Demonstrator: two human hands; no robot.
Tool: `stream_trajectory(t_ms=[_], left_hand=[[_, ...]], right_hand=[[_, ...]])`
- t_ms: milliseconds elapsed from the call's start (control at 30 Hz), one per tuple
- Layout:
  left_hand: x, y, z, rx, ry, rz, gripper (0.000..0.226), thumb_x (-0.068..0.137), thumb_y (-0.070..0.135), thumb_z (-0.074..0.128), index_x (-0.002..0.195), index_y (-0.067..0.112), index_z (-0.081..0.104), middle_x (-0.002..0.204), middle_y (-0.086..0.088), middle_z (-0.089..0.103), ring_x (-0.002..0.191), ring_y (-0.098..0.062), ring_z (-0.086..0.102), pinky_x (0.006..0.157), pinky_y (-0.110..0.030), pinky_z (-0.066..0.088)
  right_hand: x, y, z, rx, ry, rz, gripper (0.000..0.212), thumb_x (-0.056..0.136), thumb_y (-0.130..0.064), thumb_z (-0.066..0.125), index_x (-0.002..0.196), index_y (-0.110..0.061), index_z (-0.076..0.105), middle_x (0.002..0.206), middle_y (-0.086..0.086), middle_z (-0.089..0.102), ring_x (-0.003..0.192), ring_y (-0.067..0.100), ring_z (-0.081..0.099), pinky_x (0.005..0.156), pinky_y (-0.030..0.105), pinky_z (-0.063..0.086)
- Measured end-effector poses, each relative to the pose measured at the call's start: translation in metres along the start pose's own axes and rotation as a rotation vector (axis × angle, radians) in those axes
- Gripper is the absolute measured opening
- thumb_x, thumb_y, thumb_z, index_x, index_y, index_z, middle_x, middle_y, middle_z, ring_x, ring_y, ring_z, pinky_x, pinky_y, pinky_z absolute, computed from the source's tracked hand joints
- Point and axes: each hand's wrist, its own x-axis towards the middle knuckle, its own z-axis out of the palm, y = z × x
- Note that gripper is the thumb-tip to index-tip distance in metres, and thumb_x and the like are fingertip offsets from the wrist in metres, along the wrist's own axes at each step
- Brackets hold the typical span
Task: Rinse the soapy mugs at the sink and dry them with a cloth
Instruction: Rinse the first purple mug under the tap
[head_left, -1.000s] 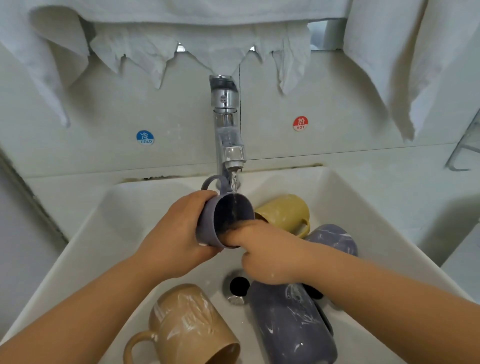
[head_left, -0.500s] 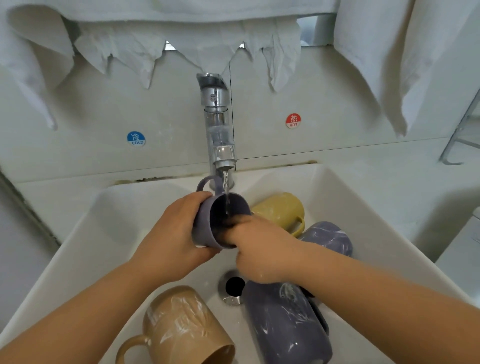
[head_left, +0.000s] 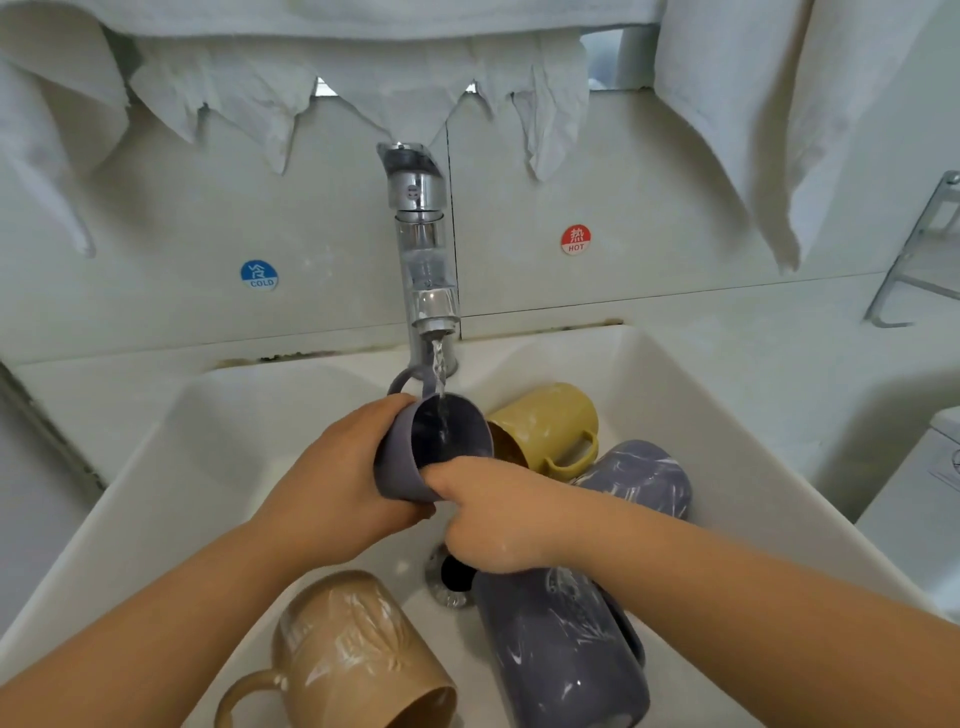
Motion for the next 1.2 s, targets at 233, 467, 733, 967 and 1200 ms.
stream_trajectory(t_ms=[233,467,733,967,1200], left_hand=[[0.003,-0.010,-0.017,-0.163,-0.136,-0.138,0.085,0.055,0.014,0.092,0.120,0.048,0.051,0.106,0.028,0.063,0.099,0.006,0.060,0.080,-0.020,0.052],[0.003,-0.007,-0.029,-0.325,-0.307,-0.189,0.085,0.059,-0.014,0.082,0.122,0.037,0.055,0.106,0.021,0.065,0.099,0.000,0.062,0.074,-0.024,0.058],[0.003,-0.006,-0.030,-0.225,-0.260,-0.130,0.086,0.057,-0.004,0.087,0.118,0.045,0.052,0.110,0.028,0.061,0.102,0.004,0.059,0.077,-0.016,0.053],[0.005,-0.004,-0.024,-0.273,-0.311,-0.131,0.090,0.055,-0.003,0.088,0.125,0.042,0.052,0.113,0.025,0.062,0.107,0.002,0.059,0.082,-0.015,0.051],[0.003,-0.003,-0.028,-0.212,-0.290,-0.116,0.088,0.056,-0.002,0.088,0.120,0.047,0.052,0.110,0.029,0.062,0.104,0.005,0.059,0.078,-0.013,0.051]], right_hand=[[0.013,0.028,-0.002,-0.694,0.150,-0.190,0.056,0.084,-0.014,0.053,0.139,-0.021,0.049,0.152,-0.004,0.036,0.147,0.013,0.010,0.120,0.043,-0.002],[0.022,0.029,0.003,-0.825,0.185,-0.315,0.063,0.081,-0.018,0.056,0.143,-0.023,0.044,0.154,-0.006,0.035,0.148,0.013,0.004,0.120,0.041,-0.002],[0.013,0.016,0.003,-0.511,0.119,-0.143,0.018,0.083,-0.006,0.050,0.097,-0.011,0.060,0.095,0.007,0.061,0.086,0.026,0.056,0.061,0.027,0.039],[0.021,0.028,0.006,-0.757,0.130,-0.236,0.067,0.082,-0.020,0.058,0.146,-0.024,0.038,0.153,-0.004,0.035,0.146,0.014,0.014,0.119,0.045,0.000],[0.011,0.008,0.003,-0.484,-0.026,-0.083,0.003,0.086,-0.010,0.056,0.087,-0.012,0.054,0.082,0.004,0.054,0.069,0.018,0.050,0.056,0.022,0.036]])
